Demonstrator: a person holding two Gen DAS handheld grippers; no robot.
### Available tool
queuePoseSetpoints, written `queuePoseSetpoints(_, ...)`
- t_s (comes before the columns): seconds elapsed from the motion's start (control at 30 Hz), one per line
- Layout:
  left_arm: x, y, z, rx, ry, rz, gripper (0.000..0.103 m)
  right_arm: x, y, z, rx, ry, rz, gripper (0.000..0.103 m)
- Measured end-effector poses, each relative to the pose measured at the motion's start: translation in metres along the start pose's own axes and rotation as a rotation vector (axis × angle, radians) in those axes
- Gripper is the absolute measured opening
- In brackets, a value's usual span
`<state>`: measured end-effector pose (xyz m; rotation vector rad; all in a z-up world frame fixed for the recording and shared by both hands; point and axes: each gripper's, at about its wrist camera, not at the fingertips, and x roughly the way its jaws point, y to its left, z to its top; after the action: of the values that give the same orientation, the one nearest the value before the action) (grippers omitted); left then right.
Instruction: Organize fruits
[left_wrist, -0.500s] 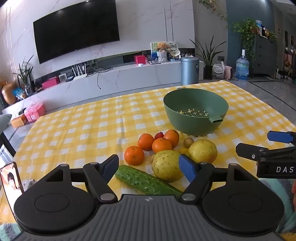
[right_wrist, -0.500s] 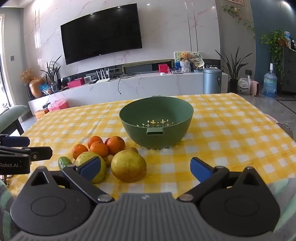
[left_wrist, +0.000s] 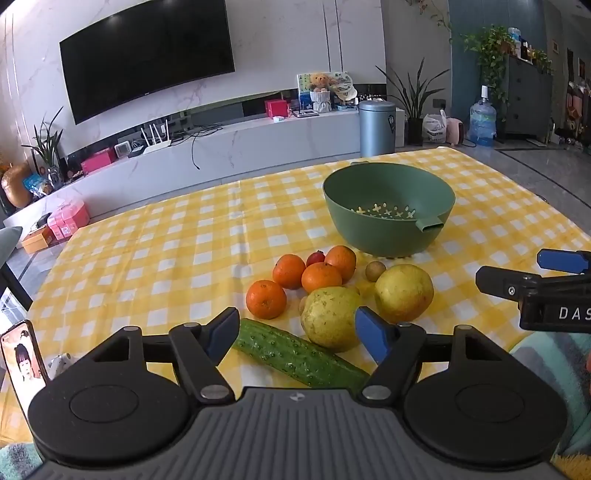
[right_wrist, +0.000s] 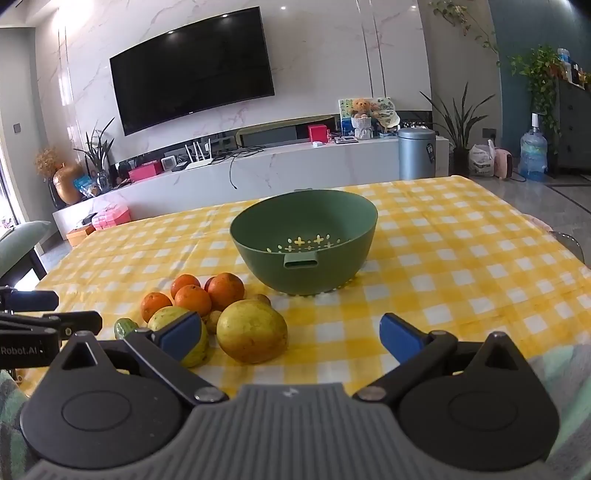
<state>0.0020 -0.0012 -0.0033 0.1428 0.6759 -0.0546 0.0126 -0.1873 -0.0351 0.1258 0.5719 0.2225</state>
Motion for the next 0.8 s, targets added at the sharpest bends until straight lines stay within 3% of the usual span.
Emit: queuePoseSetpoints(0.8, 0.0011, -0.0022, -0.0016, 0.002, 0.012, -0.006, 0.084, 0.0063, -0.0031, -0.0007, 0.023, 0.024, -0.013, 0.099)
